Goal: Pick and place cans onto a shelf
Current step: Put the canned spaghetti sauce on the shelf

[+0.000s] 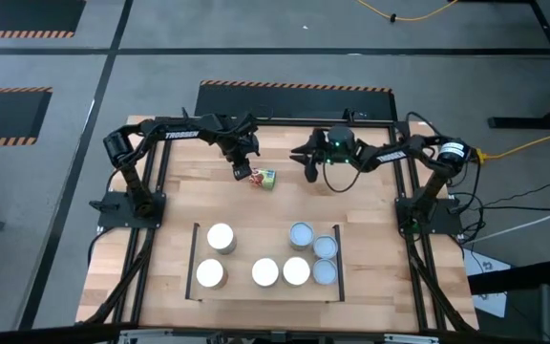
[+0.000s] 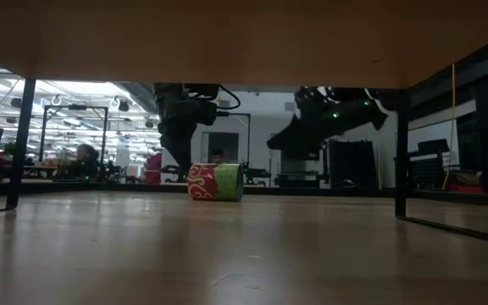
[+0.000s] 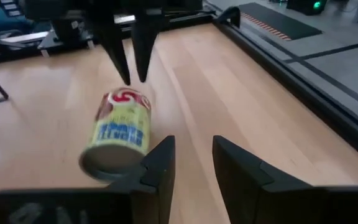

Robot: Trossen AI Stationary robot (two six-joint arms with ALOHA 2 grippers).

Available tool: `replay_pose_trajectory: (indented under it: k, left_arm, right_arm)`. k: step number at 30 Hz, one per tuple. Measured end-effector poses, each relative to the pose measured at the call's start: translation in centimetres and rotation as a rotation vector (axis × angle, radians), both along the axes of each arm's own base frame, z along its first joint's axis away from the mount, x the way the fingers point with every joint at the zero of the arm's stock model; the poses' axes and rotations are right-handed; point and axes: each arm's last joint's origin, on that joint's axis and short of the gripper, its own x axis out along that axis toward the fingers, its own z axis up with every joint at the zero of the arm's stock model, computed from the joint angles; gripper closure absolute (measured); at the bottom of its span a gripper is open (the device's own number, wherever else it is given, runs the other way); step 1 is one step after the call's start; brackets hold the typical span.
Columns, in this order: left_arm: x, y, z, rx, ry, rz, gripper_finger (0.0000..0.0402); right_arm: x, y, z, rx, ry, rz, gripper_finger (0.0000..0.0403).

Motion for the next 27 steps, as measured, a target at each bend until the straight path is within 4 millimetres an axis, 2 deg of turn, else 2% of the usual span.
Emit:
replay_pose_trajectory:
  k: [6,12,18,27]
  left_arm:
    - [0.0,0.0,0.0,0.000,0.000,0.000,0.0321]
    - [0.0,0.0,0.0,0.001,0.001,0.000,0.0321]
    - [0.0,0.0,0.0,0.001,0.001,0.000,0.0321]
    - [0.0,0.0,0.0,0.001,0.001,0.000,0.0321]
  right_arm:
    - [1.1,0.0,0.9,-0.043,0.025,0.080,0.0290]
    - [1.9,1.4,0.6,-0.135,0.058,0.162,0.0290]
    - [2.6,2.0,-1.3,-0.171,0.109,0.165,0.0290]
    - [4.7,1.3,-3.1,-0.175,0.133,0.220,0.0290]
